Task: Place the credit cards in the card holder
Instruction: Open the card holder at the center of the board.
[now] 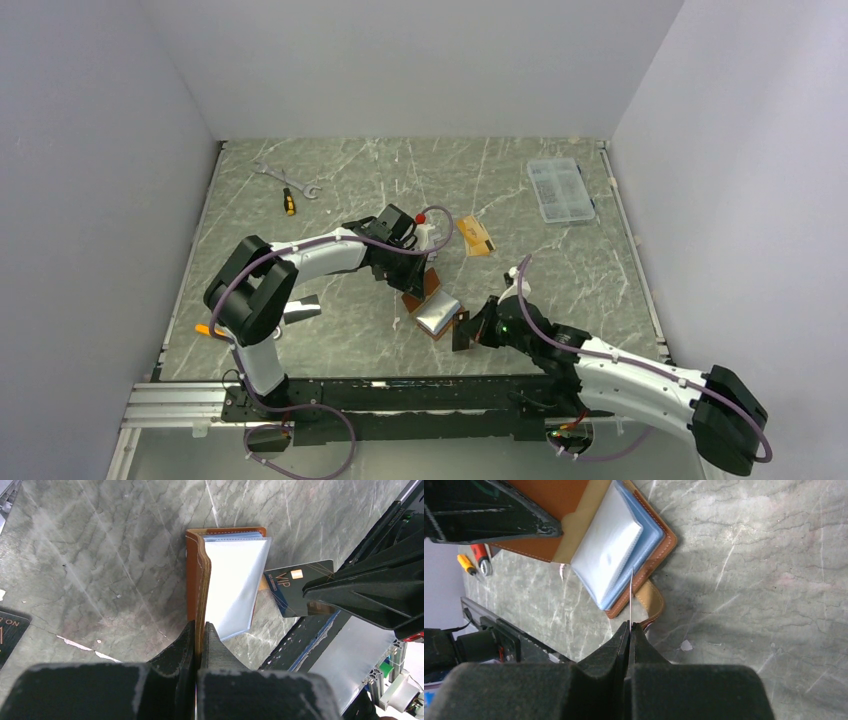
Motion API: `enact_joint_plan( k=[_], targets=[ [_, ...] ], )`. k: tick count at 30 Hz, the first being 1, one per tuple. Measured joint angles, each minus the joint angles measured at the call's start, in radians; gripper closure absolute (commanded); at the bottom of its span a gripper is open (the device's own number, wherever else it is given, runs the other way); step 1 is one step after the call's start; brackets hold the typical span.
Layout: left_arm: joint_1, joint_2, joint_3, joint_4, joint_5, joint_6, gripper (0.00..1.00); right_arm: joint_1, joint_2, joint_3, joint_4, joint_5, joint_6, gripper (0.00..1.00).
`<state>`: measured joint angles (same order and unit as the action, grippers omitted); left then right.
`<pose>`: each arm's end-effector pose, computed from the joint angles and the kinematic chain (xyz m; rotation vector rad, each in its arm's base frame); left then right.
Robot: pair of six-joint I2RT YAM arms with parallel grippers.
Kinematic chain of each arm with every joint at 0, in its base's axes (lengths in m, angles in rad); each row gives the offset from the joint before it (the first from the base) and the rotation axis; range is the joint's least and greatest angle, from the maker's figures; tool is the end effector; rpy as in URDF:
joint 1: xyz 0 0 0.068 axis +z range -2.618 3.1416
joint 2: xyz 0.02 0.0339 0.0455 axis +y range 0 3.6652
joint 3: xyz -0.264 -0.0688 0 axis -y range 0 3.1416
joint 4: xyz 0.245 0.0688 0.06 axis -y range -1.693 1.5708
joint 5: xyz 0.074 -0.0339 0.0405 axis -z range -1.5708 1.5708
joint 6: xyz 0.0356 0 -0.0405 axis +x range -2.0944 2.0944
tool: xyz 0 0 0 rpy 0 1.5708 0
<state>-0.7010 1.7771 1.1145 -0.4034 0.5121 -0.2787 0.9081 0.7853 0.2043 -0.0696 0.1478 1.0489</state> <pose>0.2600 -0.2423 0.1766 0.7642 2.6718 -0.9769 0.1013 0.1213 0.1497 0.2534 2.3575 0.8763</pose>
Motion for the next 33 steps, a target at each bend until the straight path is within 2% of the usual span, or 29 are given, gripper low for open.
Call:
enact_joint_plan(
  k=[7, 16, 24, 33],
  targets=[
    [-0.001, 0.0, 0.0, 0.0, 0.009, 0.0, 1.0, -0.01, -0.069, 0.0, -0.017, 0.0, -0.011, 1.0],
    [-0.003, 0.0, 0.0, 0.0, 0.014, 0.0, 1.0, -0.051, 0.029, 0.0, 0.011, -0.023, -0.031, 1.0],
    [-0.005, 0.0, 0.0, 0.0, 0.017, 0.0, 1.0, -0.062, 0.048, 0.0, 0.034, -0.041, -0.042, 1.0],
    [-0.006, 0.0, 0.0, 0.002, 0.023, 0.0, 1.0, -0.062, -0.027, 0.0, 0.014, -0.046, -0.048, 1.0]
  ],
)
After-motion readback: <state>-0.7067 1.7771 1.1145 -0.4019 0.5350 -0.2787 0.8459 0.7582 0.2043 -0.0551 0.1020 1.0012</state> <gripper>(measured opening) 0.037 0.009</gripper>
